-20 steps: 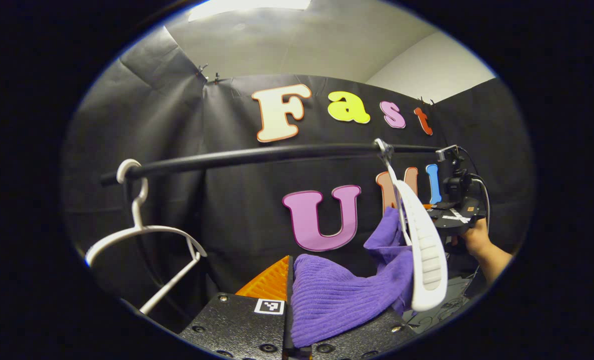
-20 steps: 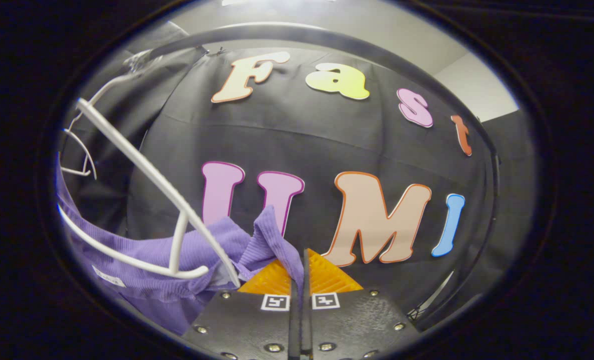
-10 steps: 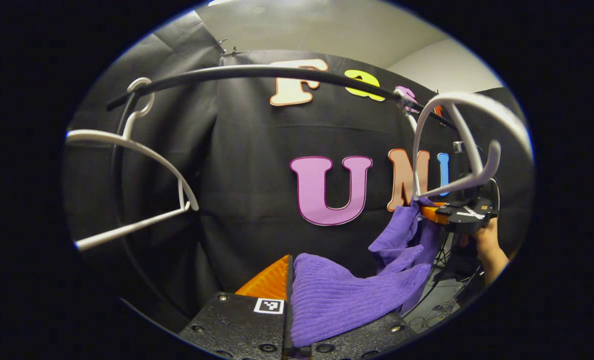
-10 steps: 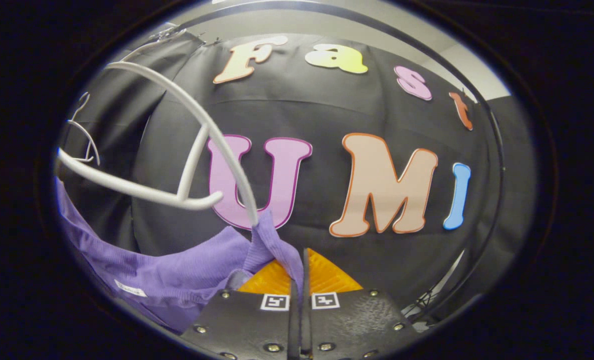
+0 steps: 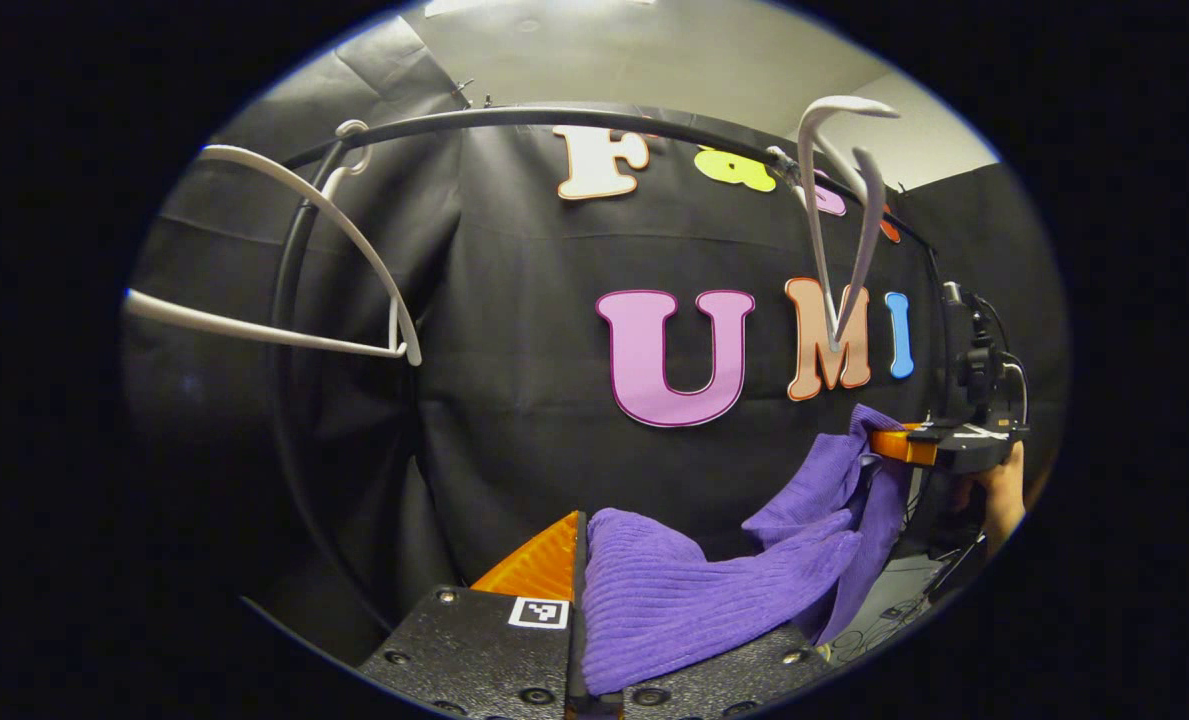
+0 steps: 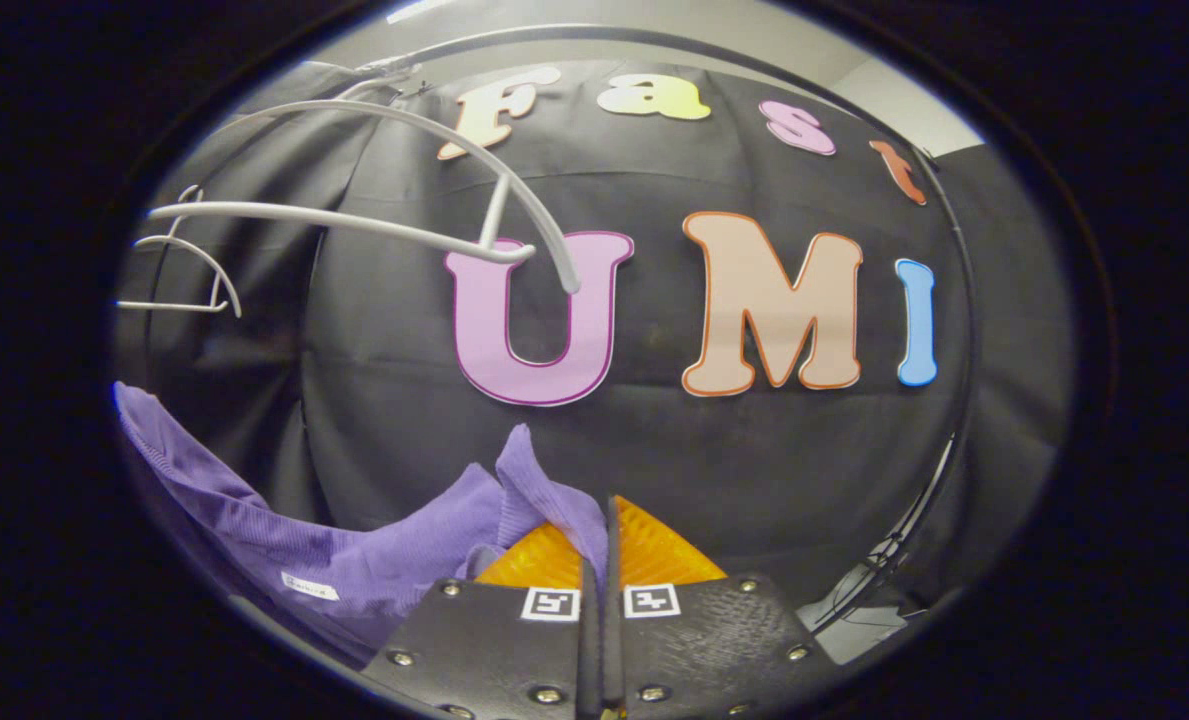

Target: Grasp the clothes on the hanger with both hands and then place them into the laundry hamper below.

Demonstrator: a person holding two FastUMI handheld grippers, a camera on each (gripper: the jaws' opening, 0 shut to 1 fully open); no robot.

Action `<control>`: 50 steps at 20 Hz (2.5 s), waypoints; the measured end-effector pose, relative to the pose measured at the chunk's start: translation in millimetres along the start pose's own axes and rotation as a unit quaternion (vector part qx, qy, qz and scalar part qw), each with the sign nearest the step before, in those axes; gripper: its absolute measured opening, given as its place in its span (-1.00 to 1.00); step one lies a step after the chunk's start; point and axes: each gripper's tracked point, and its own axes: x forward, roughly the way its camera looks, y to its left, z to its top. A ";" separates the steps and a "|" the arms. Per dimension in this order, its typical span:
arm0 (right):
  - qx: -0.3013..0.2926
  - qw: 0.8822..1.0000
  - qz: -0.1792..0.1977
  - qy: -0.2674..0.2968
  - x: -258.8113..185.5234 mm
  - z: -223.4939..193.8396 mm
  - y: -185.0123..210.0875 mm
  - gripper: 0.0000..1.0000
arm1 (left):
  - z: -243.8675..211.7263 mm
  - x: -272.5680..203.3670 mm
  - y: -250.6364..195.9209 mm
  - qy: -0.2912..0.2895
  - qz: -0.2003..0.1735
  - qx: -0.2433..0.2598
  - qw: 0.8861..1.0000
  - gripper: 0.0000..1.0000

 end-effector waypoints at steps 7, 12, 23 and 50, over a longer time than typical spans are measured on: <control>0.023 0.999 0.020 -0.021 -72.5 12.6 17.4 -0.96 | 18.5 -26.1 -33.5 -0.030 -0.026 -0.012 0.999 -0.89; 0.008 1.000 0.005 -0.028 -106.4 20.8 11.9 -0.96 | 35.6 -42.5 -65.6 -0.048 -0.050 -0.022 0.997 -0.89; 0.011 0.999 0.005 -0.043 -152.0 22.6 17.7 -0.96 | 35.3 -38.4 -136.9 -0.047 -0.095 -0.022 0.994 -0.89; 0.033 0.998 -0.025 -0.039 -103.7 -20.7 18.3 -0.94 | -20.6 37.3 -207.0 -0.046 -0.087 -0.031 0.995 -0.89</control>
